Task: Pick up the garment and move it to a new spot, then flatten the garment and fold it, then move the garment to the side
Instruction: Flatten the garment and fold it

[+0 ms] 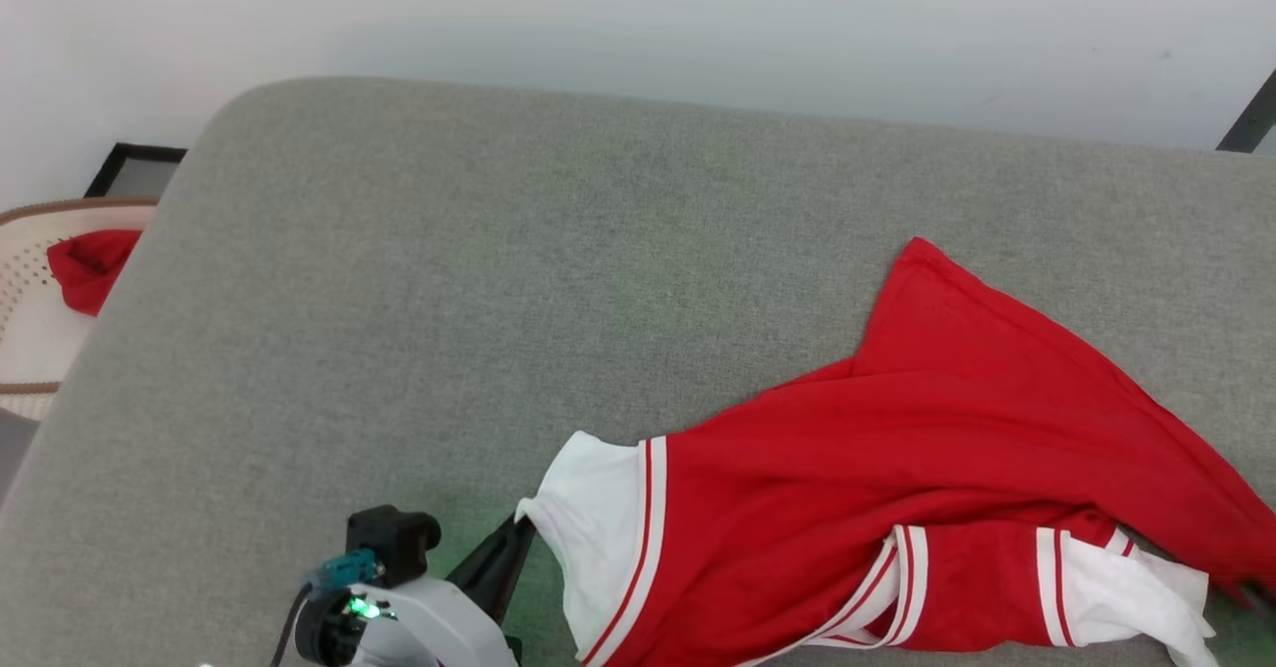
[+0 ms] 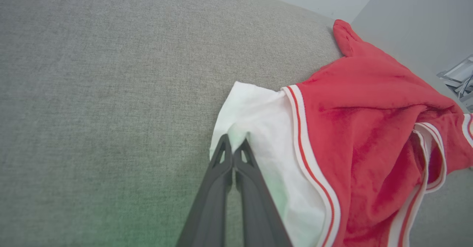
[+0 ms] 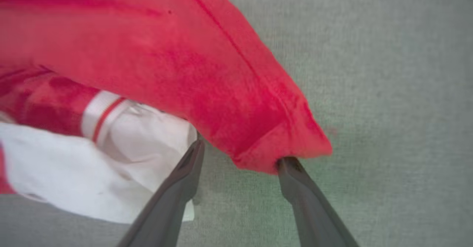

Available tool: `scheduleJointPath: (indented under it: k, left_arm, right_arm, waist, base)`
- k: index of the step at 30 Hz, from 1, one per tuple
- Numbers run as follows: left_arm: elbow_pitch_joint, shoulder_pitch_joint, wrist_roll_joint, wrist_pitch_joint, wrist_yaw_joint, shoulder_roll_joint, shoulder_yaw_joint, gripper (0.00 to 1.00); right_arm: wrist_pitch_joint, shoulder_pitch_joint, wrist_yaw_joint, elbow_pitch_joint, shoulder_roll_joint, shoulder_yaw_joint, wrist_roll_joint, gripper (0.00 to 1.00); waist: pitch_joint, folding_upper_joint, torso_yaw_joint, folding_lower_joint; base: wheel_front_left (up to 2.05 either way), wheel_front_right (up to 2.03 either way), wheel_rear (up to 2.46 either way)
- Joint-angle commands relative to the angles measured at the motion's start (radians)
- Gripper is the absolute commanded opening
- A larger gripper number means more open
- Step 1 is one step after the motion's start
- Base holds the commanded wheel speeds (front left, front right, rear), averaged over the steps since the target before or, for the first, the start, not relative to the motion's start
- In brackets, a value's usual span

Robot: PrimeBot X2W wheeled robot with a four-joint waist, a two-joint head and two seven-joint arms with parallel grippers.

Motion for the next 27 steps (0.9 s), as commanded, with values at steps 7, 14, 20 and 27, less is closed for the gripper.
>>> scheduleJointPath:
  k: [7,14,20,27]
  left_arm:
    - [-0.018,0.016,-0.004,-0.004,0.008,-0.003,-0.008,0.00]
    - [-0.029,0.004,0.003,-0.009,0.008,-0.013,-0.015,0.00]
    - [-0.025,-0.030,0.014,-0.013,-0.007,-0.036,-0.030,0.00]
    - [0.009,-0.087,0.027,-0.021,-0.033,-0.083,-0.056,0.00]
  right_arm:
    - [-0.120,-0.015,-0.001,-0.206,-0.109,0.119,0.009,1.00]
    - [-0.197,-0.142,-0.001,-0.229,-0.180,0.269,-0.006,1.00]
    - [-0.263,-0.362,-0.001,-0.071,-0.224,0.439,0.020,1.00]
    - [-0.222,-0.619,-0.001,0.190,-0.265,0.645,0.094,1.00]
  waist:
    - [-0.006,-0.0001,0.018,-0.0001]
    - [0.012,-0.0001,0.049,-0.0001]
    - [0.049,-0.0001,0.102,-0.0001]
    - [0.099,-0.0001,0.176,-0.0001]
  base:
    - [0.00,0.00,0.00]
    - [0.00,0.00,0.00]
    - [0.00,0.00,0.00]
    - [0.00,0.00,0.00]
